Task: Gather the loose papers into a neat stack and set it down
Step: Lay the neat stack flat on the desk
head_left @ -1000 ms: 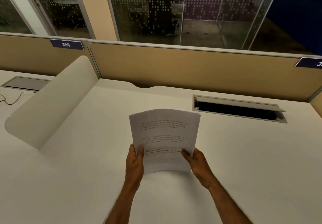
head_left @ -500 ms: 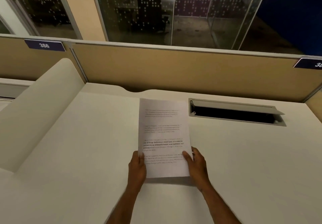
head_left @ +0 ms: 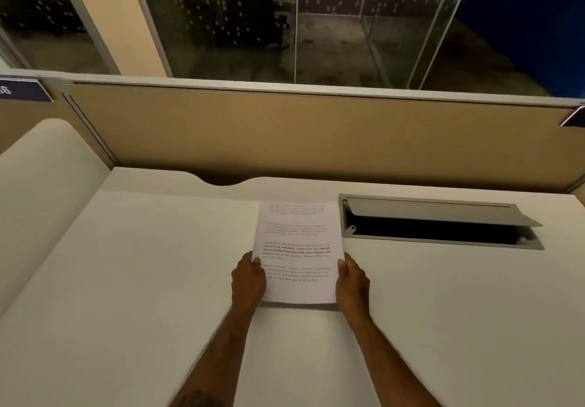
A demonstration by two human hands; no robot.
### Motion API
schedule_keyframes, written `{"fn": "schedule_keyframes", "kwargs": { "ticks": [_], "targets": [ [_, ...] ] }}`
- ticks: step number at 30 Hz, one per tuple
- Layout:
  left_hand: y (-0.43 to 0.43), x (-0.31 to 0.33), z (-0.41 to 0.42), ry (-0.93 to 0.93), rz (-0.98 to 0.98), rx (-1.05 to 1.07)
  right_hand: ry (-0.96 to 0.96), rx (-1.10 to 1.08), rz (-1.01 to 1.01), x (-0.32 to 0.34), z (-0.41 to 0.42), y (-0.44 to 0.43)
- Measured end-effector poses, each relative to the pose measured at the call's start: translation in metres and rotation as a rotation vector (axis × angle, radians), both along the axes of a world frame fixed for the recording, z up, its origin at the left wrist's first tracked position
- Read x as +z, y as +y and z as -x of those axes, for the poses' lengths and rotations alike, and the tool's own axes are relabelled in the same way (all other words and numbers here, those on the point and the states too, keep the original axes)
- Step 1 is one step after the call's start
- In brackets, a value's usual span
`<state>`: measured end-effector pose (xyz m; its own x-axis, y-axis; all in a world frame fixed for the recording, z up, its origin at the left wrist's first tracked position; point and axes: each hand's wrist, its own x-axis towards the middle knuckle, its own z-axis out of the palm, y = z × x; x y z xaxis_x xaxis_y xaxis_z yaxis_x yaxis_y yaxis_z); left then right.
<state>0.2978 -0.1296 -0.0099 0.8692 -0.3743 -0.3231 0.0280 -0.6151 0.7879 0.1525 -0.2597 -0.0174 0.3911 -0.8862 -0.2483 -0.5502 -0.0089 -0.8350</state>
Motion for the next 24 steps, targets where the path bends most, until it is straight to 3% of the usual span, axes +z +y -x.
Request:
{"fn": "schedule_keyframes", "kwargs": {
  "ticks": [4, 11, 24],
  "targets": [
    [-0.013, -0.007, -0.019, -0.077, -0.079, -0.028, 0.047, -0.009, 0.026, -0.007, -0.018, -0.016],
    [-0.019, -0.01, -0.024, -0.143, -0.05, 0.146, 0.091, -0.063, 0.04, -0.011, -0.031, -0.031],
    [-0.02, -0.005, -0.028, -0.121, -0.082, 0.165, 0.095, -0.145, 0.061, -0.011, -0.035, -0.039]
  ]
}}
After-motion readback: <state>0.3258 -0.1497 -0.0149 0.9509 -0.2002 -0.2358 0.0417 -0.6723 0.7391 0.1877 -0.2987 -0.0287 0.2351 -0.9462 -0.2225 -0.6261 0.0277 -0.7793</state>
